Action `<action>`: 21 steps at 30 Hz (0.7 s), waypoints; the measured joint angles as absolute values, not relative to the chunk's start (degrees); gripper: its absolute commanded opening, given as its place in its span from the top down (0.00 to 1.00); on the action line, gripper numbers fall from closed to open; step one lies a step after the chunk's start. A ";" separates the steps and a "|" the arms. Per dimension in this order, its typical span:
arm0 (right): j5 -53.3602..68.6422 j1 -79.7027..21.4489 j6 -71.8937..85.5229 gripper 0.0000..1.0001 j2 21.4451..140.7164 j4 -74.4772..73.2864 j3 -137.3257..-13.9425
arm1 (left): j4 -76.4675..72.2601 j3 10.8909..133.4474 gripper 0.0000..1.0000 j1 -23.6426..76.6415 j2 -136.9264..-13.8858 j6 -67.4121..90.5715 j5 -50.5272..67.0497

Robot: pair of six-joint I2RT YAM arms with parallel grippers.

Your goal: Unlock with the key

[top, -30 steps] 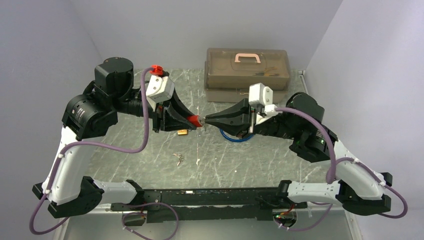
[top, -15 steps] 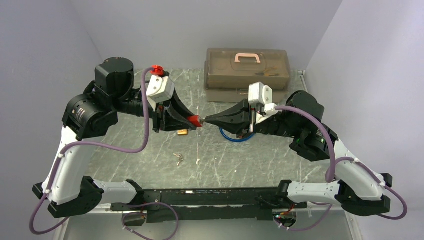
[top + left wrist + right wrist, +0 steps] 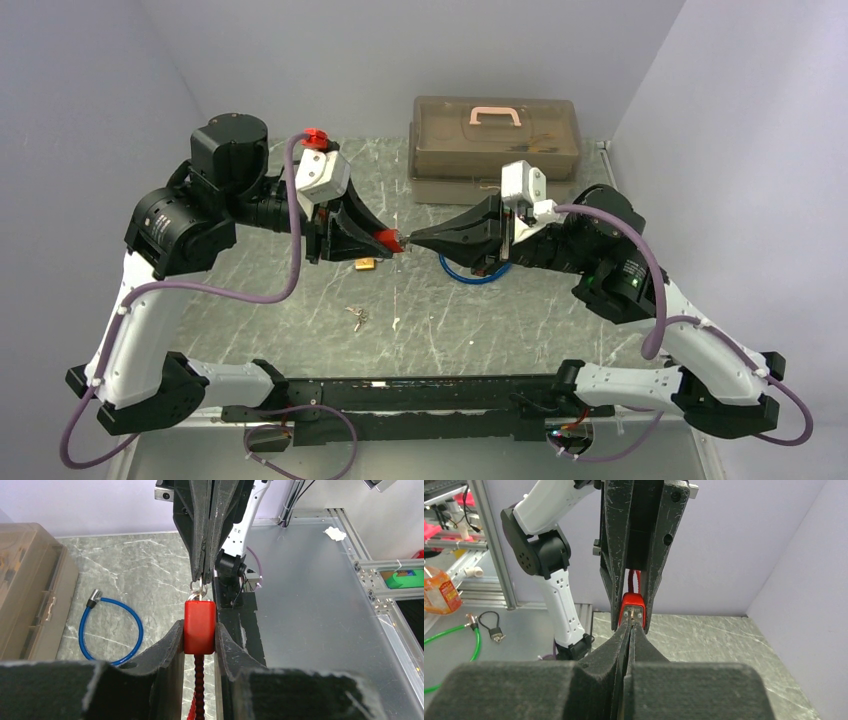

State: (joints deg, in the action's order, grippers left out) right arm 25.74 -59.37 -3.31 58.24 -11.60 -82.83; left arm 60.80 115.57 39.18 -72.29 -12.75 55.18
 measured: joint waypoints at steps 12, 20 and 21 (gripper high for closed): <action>26.02 -58.06 5.15 1.00 56.14 4.10 -74.04 | 58.96 117.56 1.00 39.00 -73.30 -10.24 55.31; 26.13 -57.67 7.57 1.00 58.63 6.61 -76.86 | 58.22 122.15 1.00 38.70 -75.64 -9.34 56.14; 26.13 -57.52 7.77 1.00 59.00 6.63 -77.47 | 58.15 122.83 1.00 38.63 -75.92 -9.37 56.14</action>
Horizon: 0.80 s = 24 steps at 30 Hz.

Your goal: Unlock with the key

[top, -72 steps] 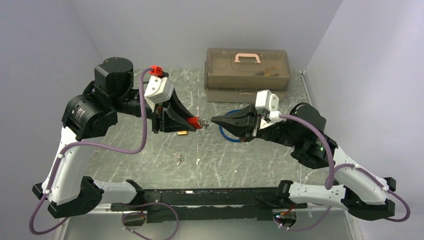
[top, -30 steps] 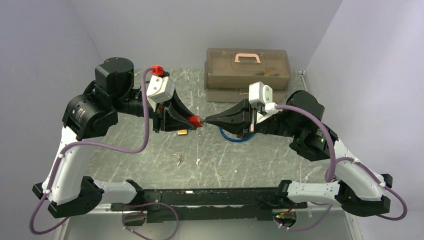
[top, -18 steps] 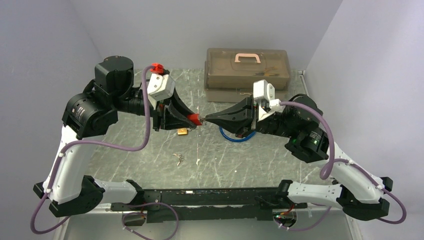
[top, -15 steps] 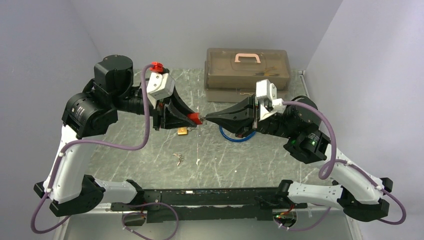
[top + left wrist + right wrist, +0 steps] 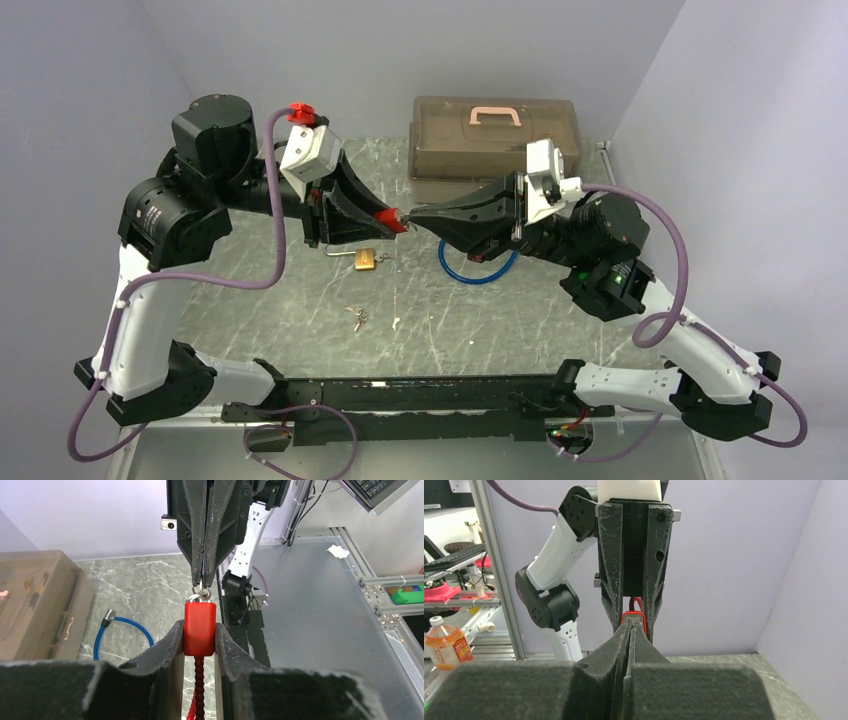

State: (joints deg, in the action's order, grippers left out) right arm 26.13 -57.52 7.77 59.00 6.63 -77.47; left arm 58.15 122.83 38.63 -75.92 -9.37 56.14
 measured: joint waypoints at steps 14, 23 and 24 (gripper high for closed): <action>27.31 -56.29 9.45 1.00 60.71 5.93 -79.70 | 59.22 127.37 1.00 38.28 -76.79 -9.32 54.59; 27.64 -55.51 9.30 0.95 60.97 2.00 -81.23 | 60.69 128.42 1.00 38.17 -77.17 -8.71 53.15; 27.77 -55.51 9.23 0.87 61.19 1.28 -81.87 | 60.55 128.11 1.00 38.17 -77.08 -8.80 53.21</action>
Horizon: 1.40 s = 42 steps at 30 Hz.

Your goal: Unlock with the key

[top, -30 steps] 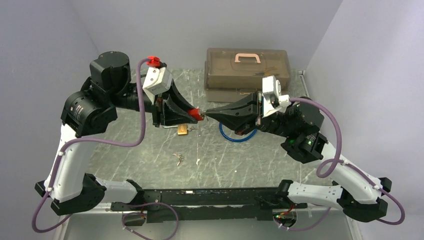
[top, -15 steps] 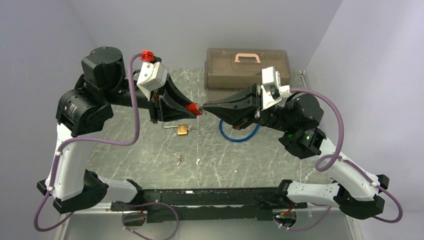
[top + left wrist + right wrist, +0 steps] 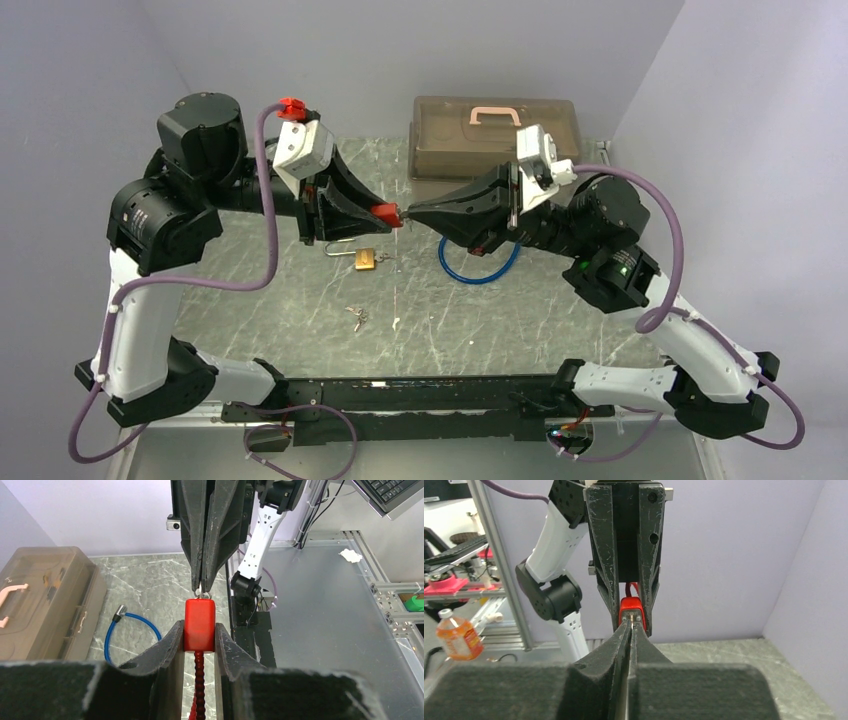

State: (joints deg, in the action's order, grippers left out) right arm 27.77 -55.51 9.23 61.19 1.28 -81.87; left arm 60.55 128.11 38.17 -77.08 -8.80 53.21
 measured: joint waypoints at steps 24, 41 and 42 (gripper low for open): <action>32.38 -51.44 1.85 0.84 69.10 -29.67 -101.36 | 56.40 116.90 1.00 38.50 -72.51 -18.35 50.81; 32.25 -51.40 0.93 0.86 69.12 -29.02 -101.67 | 55.99 114.74 1.00 38.61 -71.44 -18.81 50.30; 32.58 -51.40 0.93 0.91 69.10 -29.04 -101.67 | 55.96 114.74 1.00 38.61 -71.44 -18.83 50.17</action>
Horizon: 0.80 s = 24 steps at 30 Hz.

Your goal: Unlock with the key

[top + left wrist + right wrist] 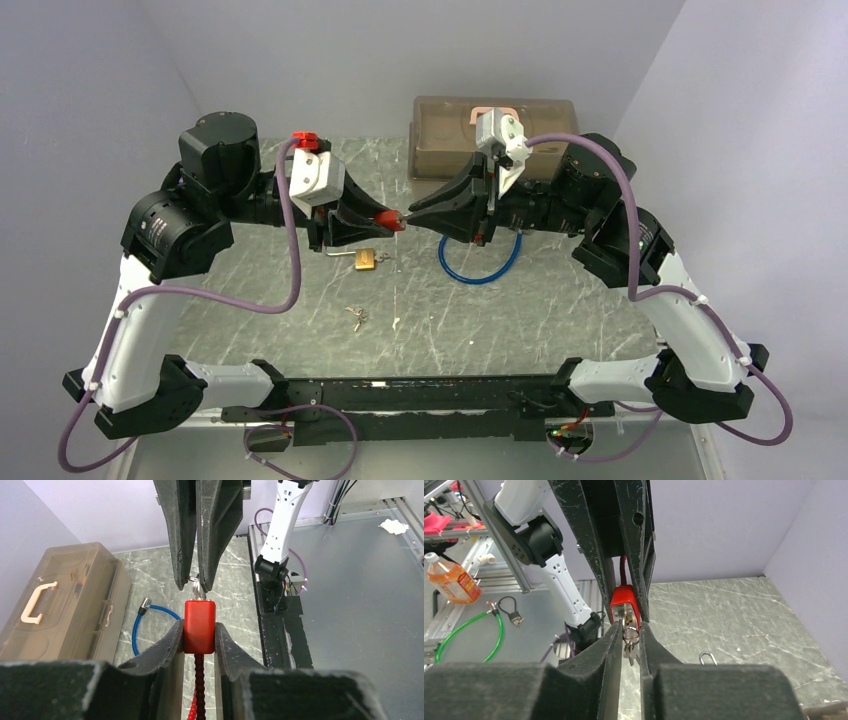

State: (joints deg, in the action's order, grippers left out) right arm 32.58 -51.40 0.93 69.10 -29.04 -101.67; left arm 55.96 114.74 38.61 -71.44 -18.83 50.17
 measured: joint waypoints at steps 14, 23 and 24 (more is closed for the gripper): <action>33.32 -51.33 1.02 1.00 70.11 -30.72 -103.13 | 58.28 116.77 1.00 38.57 -72.27 -19.94 48.12; 32.99 -50.96 5.43 1.00 70.91 -29.76 -102.56 | 61.76 119.31 1.00 42.11 -72.90 -26.39 41.69; 33.06 -50.98 6.72 1.00 70.98 -29.85 -102.45 | 62.08 118.93 1.00 44.07 -72.38 -28.82 38.65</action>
State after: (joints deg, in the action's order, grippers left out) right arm 33.06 -50.98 6.72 70.98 -29.85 -102.45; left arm 62.08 118.93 44.07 -72.38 -28.82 38.65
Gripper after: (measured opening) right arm 0.015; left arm 0.252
